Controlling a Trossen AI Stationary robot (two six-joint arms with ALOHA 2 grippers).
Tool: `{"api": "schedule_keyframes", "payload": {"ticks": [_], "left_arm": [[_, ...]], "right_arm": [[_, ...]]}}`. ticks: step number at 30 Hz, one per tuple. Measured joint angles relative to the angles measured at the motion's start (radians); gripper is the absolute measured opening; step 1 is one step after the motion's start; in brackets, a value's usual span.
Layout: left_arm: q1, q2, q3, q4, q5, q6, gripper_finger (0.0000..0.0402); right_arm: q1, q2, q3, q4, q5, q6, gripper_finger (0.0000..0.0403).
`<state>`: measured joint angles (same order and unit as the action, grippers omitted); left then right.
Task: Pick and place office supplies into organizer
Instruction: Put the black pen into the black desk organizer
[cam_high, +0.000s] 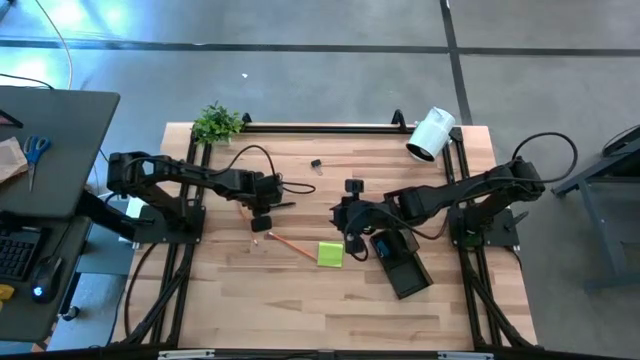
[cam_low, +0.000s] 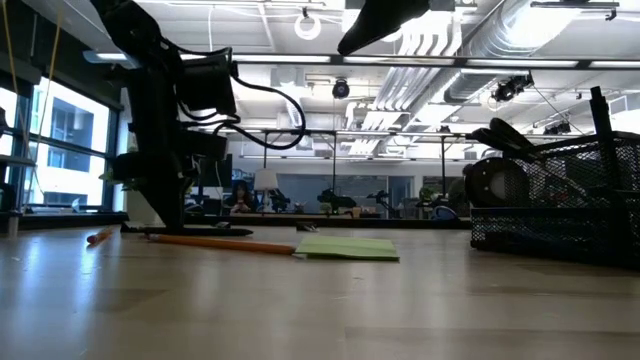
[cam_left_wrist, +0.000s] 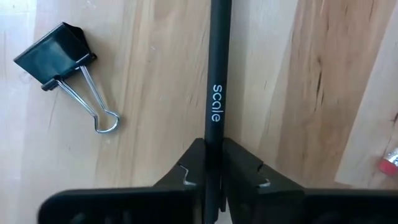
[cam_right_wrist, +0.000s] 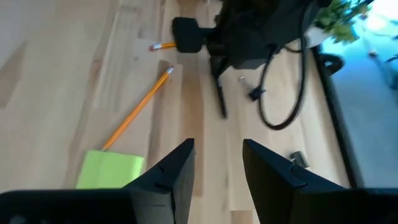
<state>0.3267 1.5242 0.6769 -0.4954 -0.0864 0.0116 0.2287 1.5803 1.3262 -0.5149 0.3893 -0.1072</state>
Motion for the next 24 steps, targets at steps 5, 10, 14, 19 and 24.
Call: {"api": "schedule_keyframes", "payload": {"ticks": [5, 10, 14, 19, 24], "left_arm": [[-0.001, 0.007, 0.041, -0.057, -0.001, -0.011, 0.0040], [-0.051, 0.003, 0.136, -0.146, -0.052, 0.004, 0.0019], [-0.115, 0.001, 0.218, -0.190, -0.065, 0.032, 0.0007], [-0.225, 0.000, 0.321, -0.283, -0.214, 0.062, 0.0028], [-0.359, 0.000, 0.384, -0.339, -0.415, 0.110, 0.0027]], "right_arm": [[0.000, 0.000, 0.000, -0.064, -0.027, 0.071, 0.0129], [0.005, -0.004, 0.000, -0.195, 0.088, 0.152, 0.0128], [0.028, -0.045, 0.000, -0.275, 0.283, 0.207, 0.0128], [0.044, -0.106, 0.000, -0.315, 0.310, 0.254, 0.0128], [0.032, -0.211, 0.000, -0.387, 0.426, 0.348, 0.0128]]}}
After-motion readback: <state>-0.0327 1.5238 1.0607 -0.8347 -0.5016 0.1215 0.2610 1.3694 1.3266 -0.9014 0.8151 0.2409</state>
